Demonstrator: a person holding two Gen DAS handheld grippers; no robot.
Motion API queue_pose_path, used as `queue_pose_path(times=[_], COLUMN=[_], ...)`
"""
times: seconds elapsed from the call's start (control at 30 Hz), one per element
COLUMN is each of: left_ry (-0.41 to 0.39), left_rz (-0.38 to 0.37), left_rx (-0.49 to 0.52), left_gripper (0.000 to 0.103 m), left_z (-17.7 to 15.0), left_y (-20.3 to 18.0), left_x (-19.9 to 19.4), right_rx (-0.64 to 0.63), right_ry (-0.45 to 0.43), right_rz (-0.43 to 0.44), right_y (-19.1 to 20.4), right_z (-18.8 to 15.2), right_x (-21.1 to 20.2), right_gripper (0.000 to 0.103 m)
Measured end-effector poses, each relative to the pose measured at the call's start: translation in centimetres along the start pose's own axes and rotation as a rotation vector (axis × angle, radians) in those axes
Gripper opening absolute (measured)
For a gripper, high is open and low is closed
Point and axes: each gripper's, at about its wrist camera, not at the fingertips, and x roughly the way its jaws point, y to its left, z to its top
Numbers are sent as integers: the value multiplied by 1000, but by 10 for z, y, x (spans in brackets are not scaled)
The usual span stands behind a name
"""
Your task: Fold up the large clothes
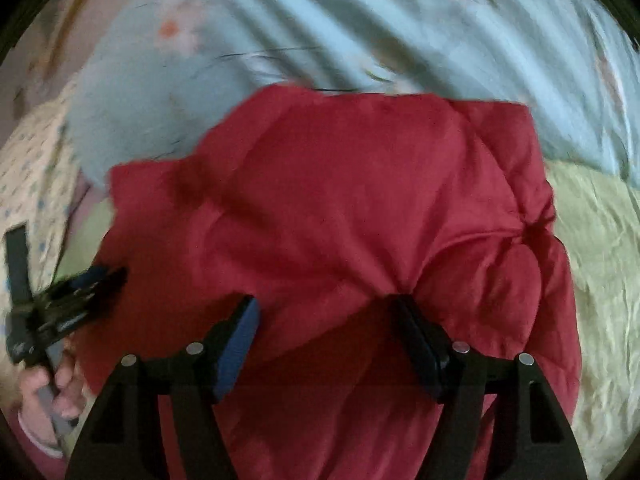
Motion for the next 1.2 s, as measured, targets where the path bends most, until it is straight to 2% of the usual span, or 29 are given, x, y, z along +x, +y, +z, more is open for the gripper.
queue_pose_path(times=[0.1, 0.17, 0.3, 0.63, 0.77, 1.0, 1.2], left_ry=[42, 51, 75, 66, 66, 50, 22], left_rz=[-25, -15, -38, -30, -41, -88, -125], left_rx=[-74, -101, -154, -134, -120, -135, -130], left_gripper=[75, 75, 77, 78, 78, 77, 80], left_z=[10, 16, 20, 20, 19, 13, -1], left_y=[16, 22, 33, 32, 33, 48, 54], left_x=[16, 25, 39, 37, 30, 2, -28], right_rx=[57, 75, 106, 103, 108, 150, 118], right_ry=[8, 21, 27, 15, 10, -27, -44], right_rz=[-28, -39, -31, -30, -27, 63, 75], right_y=[-14, -19, -26, -30, -27, -35, -39], right_z=[9, 14, 17, 9, 18, 7, -12], right_x=[18, 30, 42, 48, 51, 10, -27], right_gripper=[72, 72, 73, 73, 73, 73, 75])
